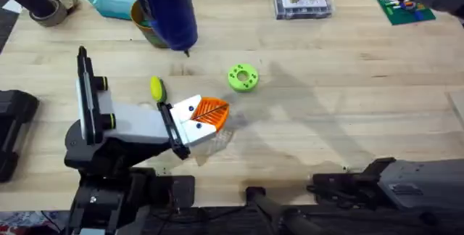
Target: Pick up the gripper from the table and insert it into the empty holder that is missing its gripper. Then pick up a screw, insert it into the mounting hole, and use the screwdriver to tighten it. Finally, clean up the table by picking up the vegetable and placing it into the bucket.
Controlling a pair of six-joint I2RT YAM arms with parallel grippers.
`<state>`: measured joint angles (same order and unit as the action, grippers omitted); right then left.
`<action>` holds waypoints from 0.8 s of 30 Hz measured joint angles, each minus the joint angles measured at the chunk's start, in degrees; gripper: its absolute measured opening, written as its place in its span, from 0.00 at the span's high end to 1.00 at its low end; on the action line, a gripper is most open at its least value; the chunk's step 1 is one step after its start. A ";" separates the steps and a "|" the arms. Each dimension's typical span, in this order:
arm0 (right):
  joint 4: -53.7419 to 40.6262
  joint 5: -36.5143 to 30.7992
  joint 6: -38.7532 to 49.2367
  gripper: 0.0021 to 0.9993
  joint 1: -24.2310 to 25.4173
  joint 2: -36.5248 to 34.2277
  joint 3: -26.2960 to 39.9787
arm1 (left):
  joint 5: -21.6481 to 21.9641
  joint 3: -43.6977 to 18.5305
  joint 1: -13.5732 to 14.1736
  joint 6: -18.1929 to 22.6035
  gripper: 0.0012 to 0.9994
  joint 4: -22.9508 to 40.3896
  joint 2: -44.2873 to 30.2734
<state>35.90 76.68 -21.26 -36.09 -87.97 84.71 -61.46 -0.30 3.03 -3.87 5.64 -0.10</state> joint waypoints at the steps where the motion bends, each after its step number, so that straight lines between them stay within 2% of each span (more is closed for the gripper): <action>1: 0.03 0.17 0.00 0.94 -0.01 0.00 -0.01 | 0.01 0.00 0.00 0.00 0.99 -0.01 0.00; 6: 3.03 0.75 -0.36 0.94 -0.28 -0.01 -0.96 | 0.01 0.00 0.00 0.00 0.99 0.01 0.00; 17: 23.33 -0.50 -9.02 0.94 -1.11 0.01 -11.57 | 0.00 0.00 0.00 -0.01 0.99 0.01 0.00; 24: 26.30 -1.32 -11.57 0.94 -1.32 0.01 -15.80 | -0.01 0.00 0.00 0.01 0.99 -0.01 0.00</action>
<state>62.20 75.36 -32.83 -37.41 -87.96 68.90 -61.47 -0.30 3.03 -3.86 5.63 -0.10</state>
